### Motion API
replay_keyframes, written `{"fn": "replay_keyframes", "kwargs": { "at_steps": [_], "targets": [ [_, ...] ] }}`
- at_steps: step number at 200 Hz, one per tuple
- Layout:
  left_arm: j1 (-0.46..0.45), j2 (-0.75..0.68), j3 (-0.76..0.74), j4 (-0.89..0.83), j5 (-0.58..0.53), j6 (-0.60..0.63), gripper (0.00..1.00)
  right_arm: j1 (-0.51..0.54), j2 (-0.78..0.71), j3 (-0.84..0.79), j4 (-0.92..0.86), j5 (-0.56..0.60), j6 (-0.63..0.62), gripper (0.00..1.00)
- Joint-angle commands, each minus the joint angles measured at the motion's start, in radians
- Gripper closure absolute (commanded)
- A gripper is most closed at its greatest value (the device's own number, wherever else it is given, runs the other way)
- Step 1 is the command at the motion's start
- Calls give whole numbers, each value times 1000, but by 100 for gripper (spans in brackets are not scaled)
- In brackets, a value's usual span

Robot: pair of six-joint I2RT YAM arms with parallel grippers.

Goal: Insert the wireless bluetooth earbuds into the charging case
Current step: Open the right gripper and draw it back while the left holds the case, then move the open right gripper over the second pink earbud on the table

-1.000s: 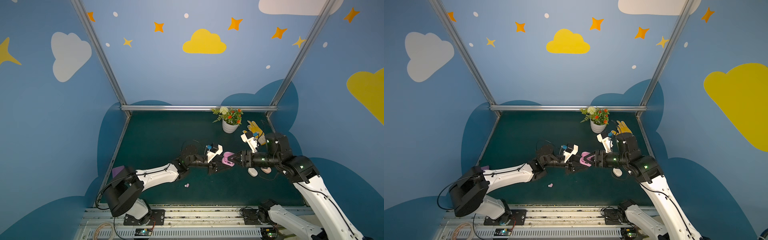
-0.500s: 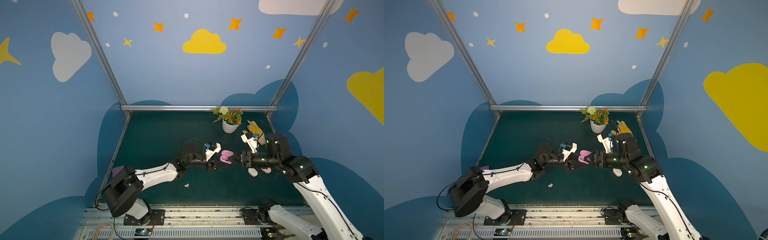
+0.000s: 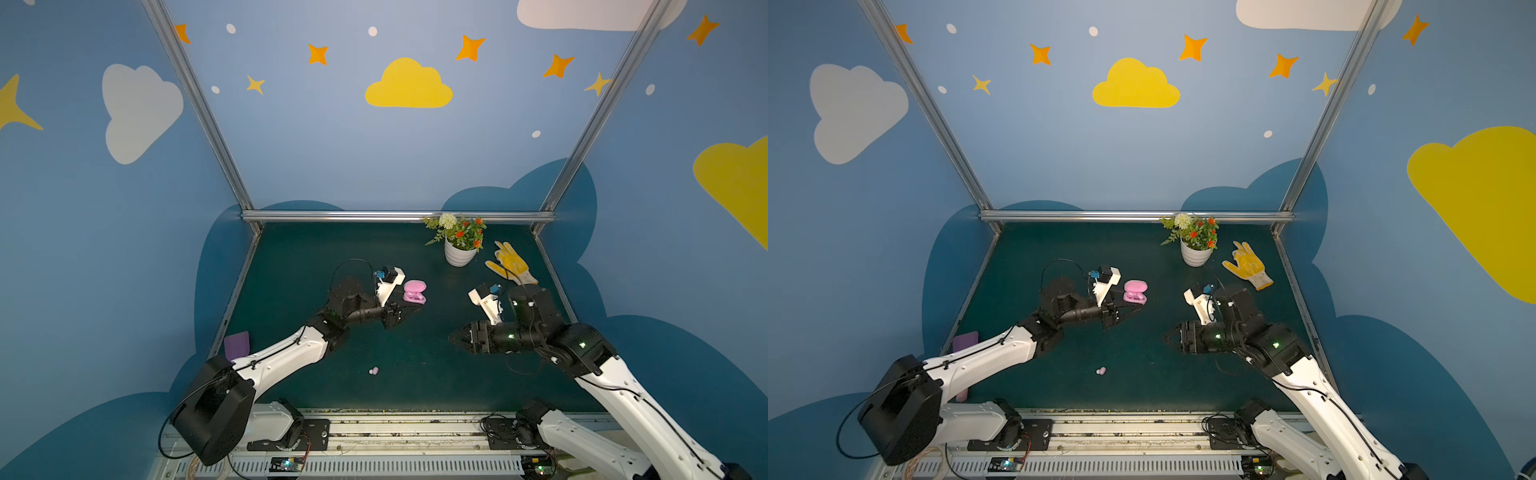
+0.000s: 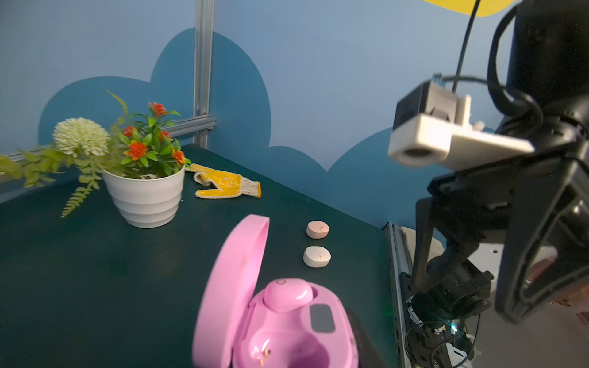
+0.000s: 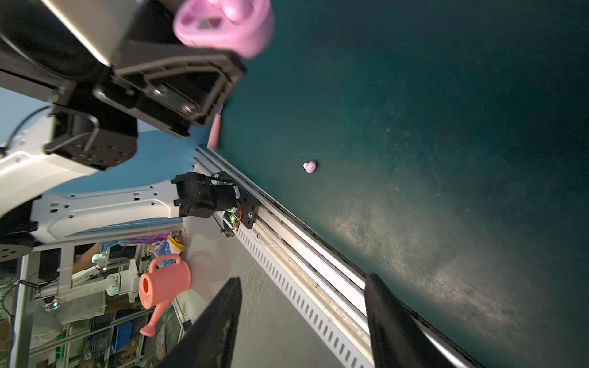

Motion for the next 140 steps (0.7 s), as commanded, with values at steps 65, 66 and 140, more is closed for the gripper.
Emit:
{"fn": "replay_keyframes", "kwargs": {
  "at_steps": [65,66,140],
  "targets": [
    [162,-146,29,-194,18,-26,88,288,247,-99,270,256,-10,40],
    [164,-147,29,-196,18,-26,88,291,254,-99,274,257,-12,40],
    [314,-143,66,-273,107,-41,88,514,700,105,332,397,-117,40]
  ]
}}
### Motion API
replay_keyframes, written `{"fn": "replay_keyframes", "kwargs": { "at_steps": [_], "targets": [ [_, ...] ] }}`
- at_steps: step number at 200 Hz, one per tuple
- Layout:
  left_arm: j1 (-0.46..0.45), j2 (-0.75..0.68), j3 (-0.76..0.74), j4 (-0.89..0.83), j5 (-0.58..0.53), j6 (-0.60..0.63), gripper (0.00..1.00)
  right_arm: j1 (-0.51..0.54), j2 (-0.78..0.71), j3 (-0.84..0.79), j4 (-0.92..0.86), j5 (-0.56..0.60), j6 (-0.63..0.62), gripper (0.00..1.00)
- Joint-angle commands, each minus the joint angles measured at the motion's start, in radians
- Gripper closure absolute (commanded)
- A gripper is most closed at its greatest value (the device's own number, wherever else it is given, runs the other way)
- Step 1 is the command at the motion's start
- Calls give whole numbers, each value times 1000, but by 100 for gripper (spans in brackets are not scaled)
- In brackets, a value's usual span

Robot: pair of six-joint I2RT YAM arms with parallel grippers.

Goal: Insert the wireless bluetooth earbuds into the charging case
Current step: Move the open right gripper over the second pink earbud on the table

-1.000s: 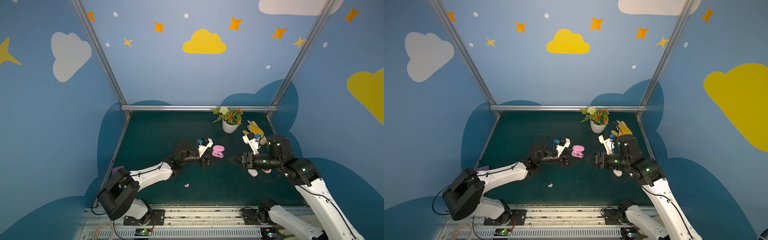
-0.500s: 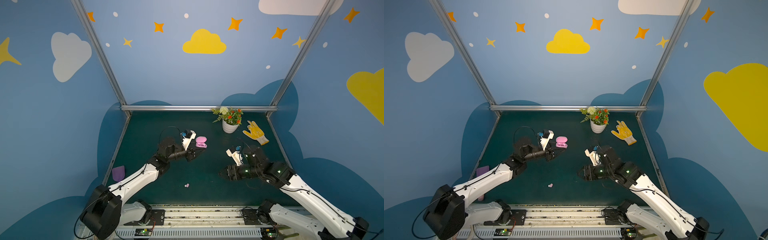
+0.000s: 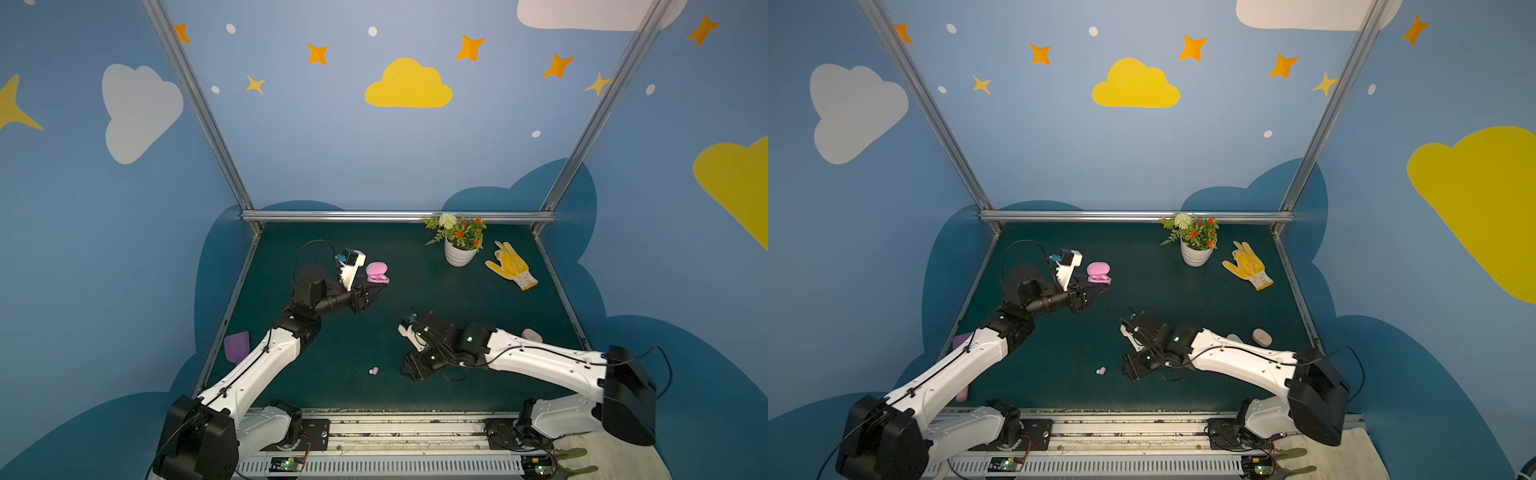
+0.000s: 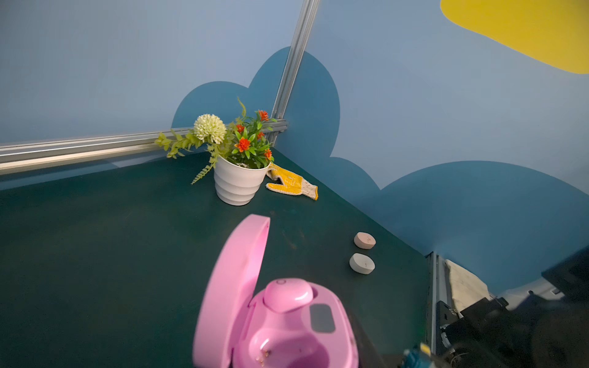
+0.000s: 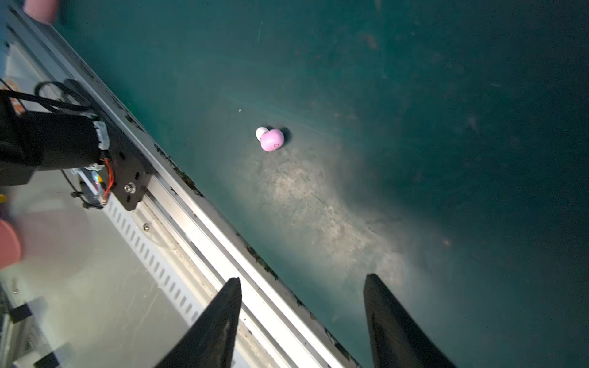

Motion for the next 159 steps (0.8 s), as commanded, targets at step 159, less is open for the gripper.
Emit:
{"fn": "replay_keyframes", "kwargs": {
  "at_steps": [159],
  "targets": [
    [128,13,3,19,75,14,88,20,531,396,-124,-197,-11,38]
  ]
}}
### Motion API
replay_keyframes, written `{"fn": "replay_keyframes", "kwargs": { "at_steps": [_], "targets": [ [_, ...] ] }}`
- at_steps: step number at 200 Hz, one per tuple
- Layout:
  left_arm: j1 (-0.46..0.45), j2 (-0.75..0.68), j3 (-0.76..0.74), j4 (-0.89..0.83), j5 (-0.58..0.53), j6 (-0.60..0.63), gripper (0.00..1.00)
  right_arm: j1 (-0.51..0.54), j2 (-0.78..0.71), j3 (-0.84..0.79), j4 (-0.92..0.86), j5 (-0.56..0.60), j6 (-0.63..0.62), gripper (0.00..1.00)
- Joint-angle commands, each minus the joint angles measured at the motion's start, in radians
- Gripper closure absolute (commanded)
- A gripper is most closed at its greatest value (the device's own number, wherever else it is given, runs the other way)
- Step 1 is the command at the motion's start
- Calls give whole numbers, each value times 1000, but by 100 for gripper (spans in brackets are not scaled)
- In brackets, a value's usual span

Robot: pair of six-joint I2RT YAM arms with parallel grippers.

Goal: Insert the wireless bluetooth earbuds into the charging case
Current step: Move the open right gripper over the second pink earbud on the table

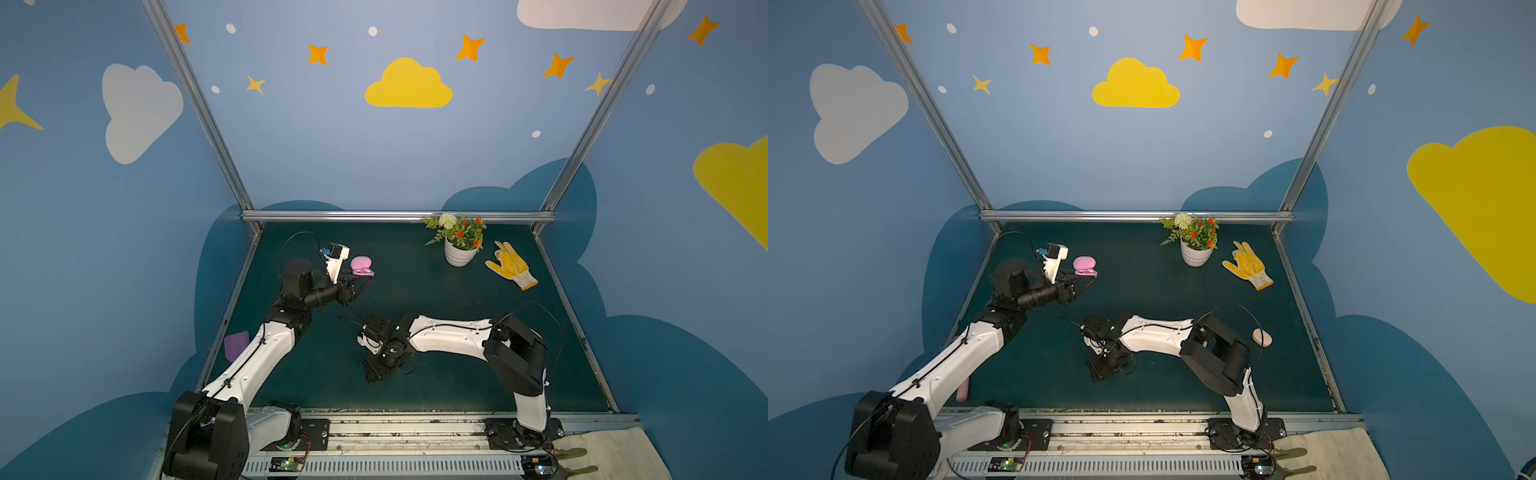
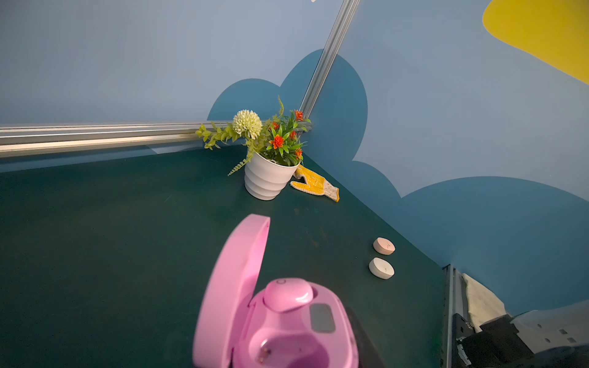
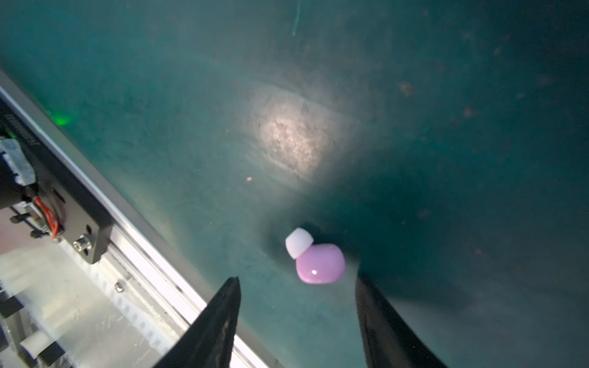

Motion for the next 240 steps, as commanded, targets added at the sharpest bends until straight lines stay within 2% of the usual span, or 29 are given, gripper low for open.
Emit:
{"fn": "replay_keyframes", "kwargs": {
  "at_steps": [1,240],
  "targets": [
    [6,-26,-8,33,15,12,88,1,29,31,-31,-52,18,39],
    [29,-39,-21,76,32,-17,88,2,123,204,-48,-65,33,39]
  ]
}}
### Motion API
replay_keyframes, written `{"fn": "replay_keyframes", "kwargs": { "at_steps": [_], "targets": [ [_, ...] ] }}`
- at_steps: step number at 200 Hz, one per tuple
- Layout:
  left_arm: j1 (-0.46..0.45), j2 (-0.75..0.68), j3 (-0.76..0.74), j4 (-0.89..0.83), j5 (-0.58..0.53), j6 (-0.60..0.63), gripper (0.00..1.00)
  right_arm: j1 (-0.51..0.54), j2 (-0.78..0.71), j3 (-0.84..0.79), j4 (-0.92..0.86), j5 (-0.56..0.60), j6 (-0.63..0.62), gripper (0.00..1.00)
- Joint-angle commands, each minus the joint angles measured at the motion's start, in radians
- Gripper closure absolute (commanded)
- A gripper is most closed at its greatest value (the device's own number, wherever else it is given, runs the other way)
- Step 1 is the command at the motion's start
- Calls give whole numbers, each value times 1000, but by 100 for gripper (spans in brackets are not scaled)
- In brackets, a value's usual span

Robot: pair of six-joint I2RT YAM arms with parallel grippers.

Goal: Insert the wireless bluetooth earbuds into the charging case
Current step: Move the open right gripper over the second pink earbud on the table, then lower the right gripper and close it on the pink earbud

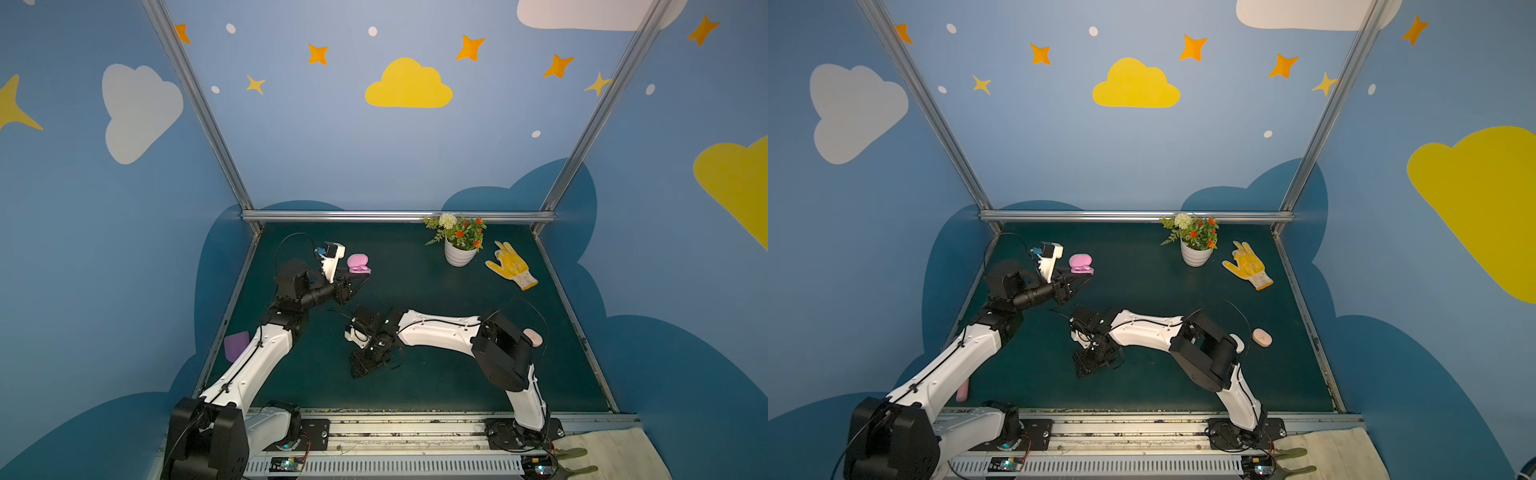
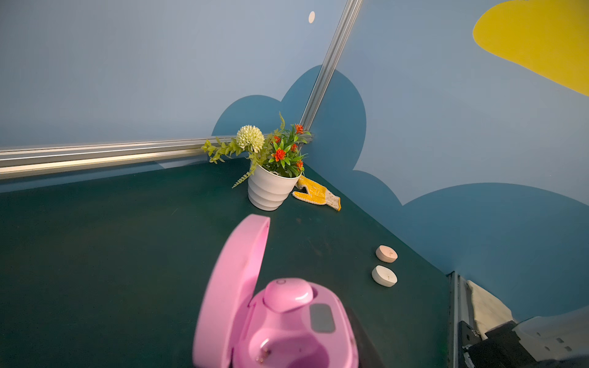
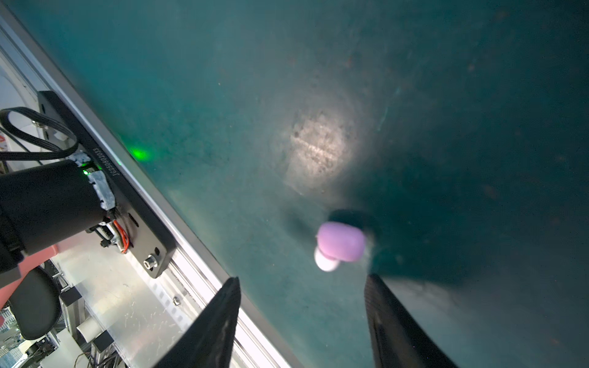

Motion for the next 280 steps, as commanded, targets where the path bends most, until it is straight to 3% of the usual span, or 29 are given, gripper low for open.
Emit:
{"fn": "replay_keyframes", "kwargs": {
  "at_steps": [1,81,158,198,280],
  "targets": [
    [5,-18,-6,36,20,-11,88,5,21,35,-33,7,11,39],
    [21,-13,1,43,-2,-18,89,34,31,99,-147,250,150,42],
    [34,-7,1,70,-5,-21,89,56,170,300,-269,265,180,47],
    [34,3,1,101,7,-47,89,63,167,314,-311,325,223,50],
    [34,-14,-7,110,5,-60,89,64,250,411,-374,275,215,58]
  ]
}}
